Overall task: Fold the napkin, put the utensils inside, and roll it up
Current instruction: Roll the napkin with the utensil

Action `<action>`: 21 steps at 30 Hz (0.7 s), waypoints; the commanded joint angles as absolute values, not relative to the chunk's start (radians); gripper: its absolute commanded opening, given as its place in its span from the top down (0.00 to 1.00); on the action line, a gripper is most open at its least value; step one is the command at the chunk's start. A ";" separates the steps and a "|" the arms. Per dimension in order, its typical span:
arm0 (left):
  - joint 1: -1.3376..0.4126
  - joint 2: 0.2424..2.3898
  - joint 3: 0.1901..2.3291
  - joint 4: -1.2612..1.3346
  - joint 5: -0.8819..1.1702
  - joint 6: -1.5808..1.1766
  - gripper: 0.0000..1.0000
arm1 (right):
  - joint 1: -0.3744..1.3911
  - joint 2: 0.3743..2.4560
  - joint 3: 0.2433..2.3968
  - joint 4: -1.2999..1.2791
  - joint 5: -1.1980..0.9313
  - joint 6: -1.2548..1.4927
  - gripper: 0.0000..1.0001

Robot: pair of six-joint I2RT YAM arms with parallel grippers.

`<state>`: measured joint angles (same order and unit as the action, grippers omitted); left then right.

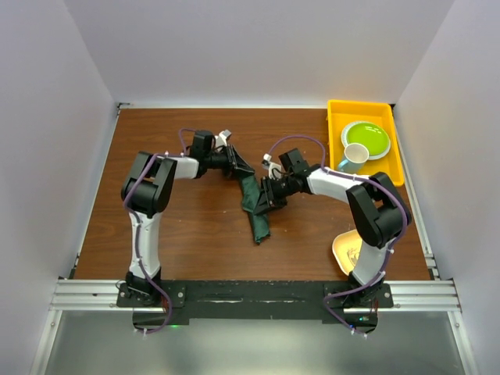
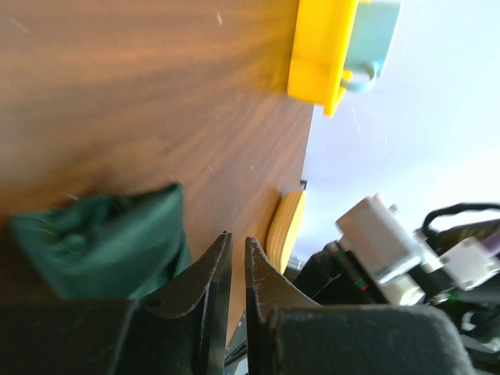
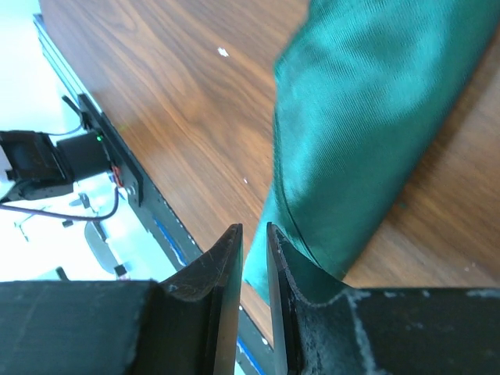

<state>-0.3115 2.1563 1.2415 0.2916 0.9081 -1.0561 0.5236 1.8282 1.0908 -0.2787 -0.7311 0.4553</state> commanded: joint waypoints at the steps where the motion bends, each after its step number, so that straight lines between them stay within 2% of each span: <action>1: -0.285 2.229 1.325 0.273 0.900 -1.046 0.84 | 0.532 1.819 1.040 -0.239 -0.778 0.469 0.77; 5: -0.284 2.272 1.373 0.177 0.896 -1.009 0.84 | 0.534 1.821 1.028 -0.244 -0.782 0.466 0.77; 11: -0.279 2.227 1.417 0.134 0.881 -1.002 0.82 | 0.532 1.799 1.097 -0.308 -0.767 0.450 0.75; 14: -0.279 2.180 1.494 0.027 0.862 -0.956 0.80 | 0.514 1.789 1.159 -0.400 -0.714 0.414 0.62; 16: -0.279 2.122 1.522 -0.035 0.830 -0.917 0.77 | 0.505 1.790 1.219 -0.478 -0.683 0.378 0.45; 18: -0.279 2.058 1.522 -0.093 0.796 -0.881 0.76 | 0.497 1.795 1.262 -0.559 -0.608 0.354 0.33; 19: -0.279 2.036 1.513 -0.116 0.782 -0.862 0.75 | 0.494 1.798 1.305 -0.578 -0.588 0.336 0.21; 21: -0.279 1.973 1.491 -0.187 0.747 -0.806 0.73 | 0.492 1.812 1.344 -0.627 -0.513 0.330 0.09</action>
<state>-0.2832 2.1502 1.4658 -0.0475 0.8089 -0.9321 0.5049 1.8282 1.2373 -0.4858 -0.6525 0.3920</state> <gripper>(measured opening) 0.253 0.810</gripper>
